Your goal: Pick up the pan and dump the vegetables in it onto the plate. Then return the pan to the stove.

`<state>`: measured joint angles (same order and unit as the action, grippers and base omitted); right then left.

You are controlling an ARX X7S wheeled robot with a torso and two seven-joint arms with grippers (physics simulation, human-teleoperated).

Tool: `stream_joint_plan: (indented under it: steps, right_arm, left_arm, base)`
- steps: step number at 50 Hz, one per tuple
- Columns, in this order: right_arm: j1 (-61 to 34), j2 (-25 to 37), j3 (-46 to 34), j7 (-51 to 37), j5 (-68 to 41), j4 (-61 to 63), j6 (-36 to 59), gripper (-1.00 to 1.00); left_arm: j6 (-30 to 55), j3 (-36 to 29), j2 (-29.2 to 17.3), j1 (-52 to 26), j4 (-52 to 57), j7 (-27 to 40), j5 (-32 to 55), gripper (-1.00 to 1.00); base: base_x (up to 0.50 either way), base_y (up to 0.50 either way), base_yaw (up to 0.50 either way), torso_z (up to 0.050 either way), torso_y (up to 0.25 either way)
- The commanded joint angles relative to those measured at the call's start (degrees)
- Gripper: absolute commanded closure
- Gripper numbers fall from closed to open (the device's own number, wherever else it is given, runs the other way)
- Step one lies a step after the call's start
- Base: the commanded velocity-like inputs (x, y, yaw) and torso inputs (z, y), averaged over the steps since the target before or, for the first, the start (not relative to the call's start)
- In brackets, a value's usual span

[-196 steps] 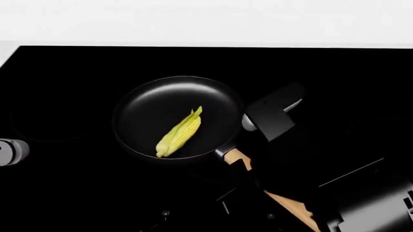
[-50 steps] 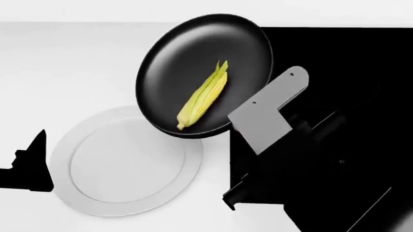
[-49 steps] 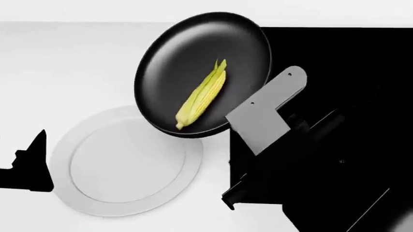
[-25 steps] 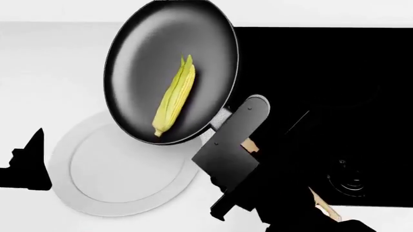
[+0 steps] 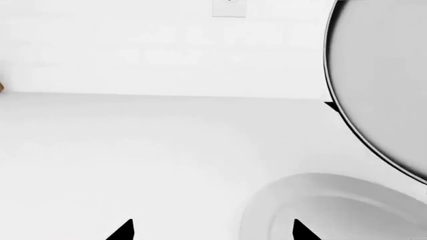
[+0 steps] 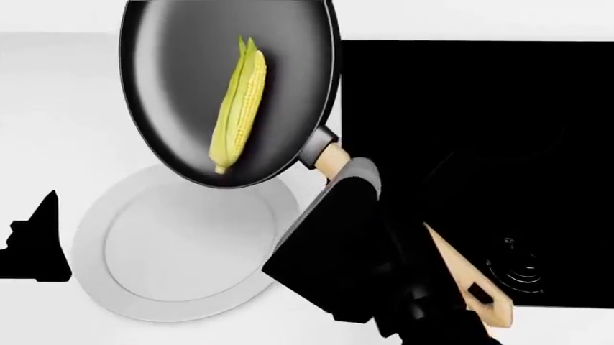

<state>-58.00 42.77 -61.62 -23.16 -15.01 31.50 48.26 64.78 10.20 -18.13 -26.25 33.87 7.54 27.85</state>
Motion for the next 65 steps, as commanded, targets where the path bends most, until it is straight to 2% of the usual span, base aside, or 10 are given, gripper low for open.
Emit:
stream_joint_plan:
  steps: [1,10,14,19,28,30,57,61,63,65]
  right_arm:
    - [-3.1,-0.3,-1.4,-3.4,18.2,2.3,0.6,1.0]
    - [-4.4,-0.9,-8.4,-2.4,24.0,0.9,4.7,1.0]
    - [-6.5,-1.4,-17.2,-1.4,31.6,-0.8,7.6,1.0]
    - [-7.9,-2.2,-20.9,-1.4,36.1,-0.8,10.4,1.0]
    - [-7.0,-2.3,-17.6,-2.5,34.2,0.1,9.7,1.0]
    - [-5.4,-2.5,-14.1,-3.1,31.1,0.3,8.7,1.0]
    - [-5.6,-2.1,-12.9,-5.1,35.0,5.2,13.4,1.0]
    - [-3.6,-2.2,-7.3,-5.5,31.1,6.2,13.3,1.0]
    - [0.2,-2.8,3.1,-5.5,23.4,7.1,11.9,1.0]
    - [9.2,-6.9,20.3,-2.3,6.2,6.9,9.0,1.0]
  left_arm:
    - [-0.4,1.6,1.5,-0.3,-0.6,-0.8,-0.3,-1.0]
    - [-0.1,2.5,1.5,-0.3,-0.3,-0.7,0.5,-1.0]
    - [0.5,2.9,1.5,-0.4,0.2,-0.7,1.0,-1.0]
    - [0.4,2.7,1.7,-0.5,0.2,-0.4,1.2,-1.0]
    - [0.5,2.4,1.7,-0.5,0.2,-0.2,1.4,-1.0]
    - [0.6,2.5,1.6,-0.5,0.3,-0.2,1.6,-1.0]
    - [0.8,2.9,2.2,0.0,1.2,0.5,3.1,-1.0]
    - [1.2,2.8,2.3,-0.4,1.3,0.8,3.3,-1.0]
    - [1.6,3.0,2.2,-0.5,1.7,0.9,3.6,-1.0]
    - [1.8,3.1,1.9,-0.6,1.8,0.8,3.8,-1.0]
  base:
    - [0.0,0.0,0.0,0.0,0.0]
    - [0.0,0.0,0.0,0.0,0.002]
    - [0.0,0.0,0.0,0.003,0.003]
    - [0.0,0.0,0.0,0.0,0.002]
    - [0.0,0.0,0.0,0.001,0.002]
    - [0.0,0.0,0.0,0.0,0.005]
    - [0.0,0.0,0.0,0.001,0.002]
    - [0.0,0.0,0.0,0.0,0.003]
    - [0.0,0.0,0.0,0.0,0.0]
    - [0.0,0.0,0.0,0.005,0.0]
